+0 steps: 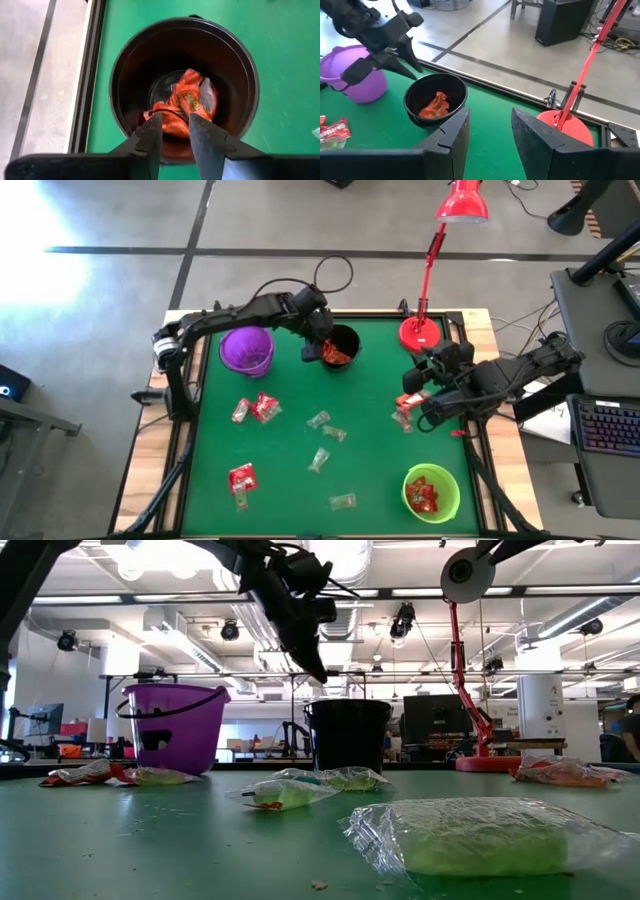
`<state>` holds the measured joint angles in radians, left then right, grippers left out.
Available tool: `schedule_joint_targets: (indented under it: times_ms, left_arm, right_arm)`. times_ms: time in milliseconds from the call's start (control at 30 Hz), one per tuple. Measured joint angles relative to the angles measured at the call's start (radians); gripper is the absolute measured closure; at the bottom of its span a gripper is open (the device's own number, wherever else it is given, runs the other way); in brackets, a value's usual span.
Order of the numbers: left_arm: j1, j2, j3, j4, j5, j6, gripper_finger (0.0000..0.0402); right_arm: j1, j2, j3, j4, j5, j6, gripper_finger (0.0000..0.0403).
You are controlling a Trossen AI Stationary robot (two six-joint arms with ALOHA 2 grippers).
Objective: Sort candy
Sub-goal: Put the orange chocolate into the black bucket
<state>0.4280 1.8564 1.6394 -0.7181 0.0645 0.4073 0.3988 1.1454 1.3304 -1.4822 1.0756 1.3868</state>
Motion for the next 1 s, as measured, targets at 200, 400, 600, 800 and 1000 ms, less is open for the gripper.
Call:
schedule_joint_targets:
  times_ms: [200,400,600,800,1000]
  left_arm:
    - [-0.017,-0.067,0.033,-0.204,0.000,-0.004,0.0316]
    - [-0.030,-0.136,0.035,-0.410,0.043,-0.025,0.0316]
    - [-0.076,-0.211,0.034,-0.534,0.082,-0.055,0.0316]
    - [-0.144,-0.313,0.006,-0.587,0.087,-0.103,0.0325]
    - [-0.185,-0.454,-0.168,-0.548,0.087,-0.232,0.0329]
  right_arm:
    - [-0.020,0.000,0.000,0.009,-0.001,-0.059,0.0266]
    - [-0.023,0.001,-0.016,0.119,-0.042,-0.150,0.0266]
    - [-0.026,0.010,-0.038,0.435,-0.168,-0.431,0.0273]
    - [-0.042,0.065,-0.041,0.641,-0.165,-0.564,0.0289]
    - [-0.079,0.120,-0.041,0.704,-0.160,-0.556,0.0293]
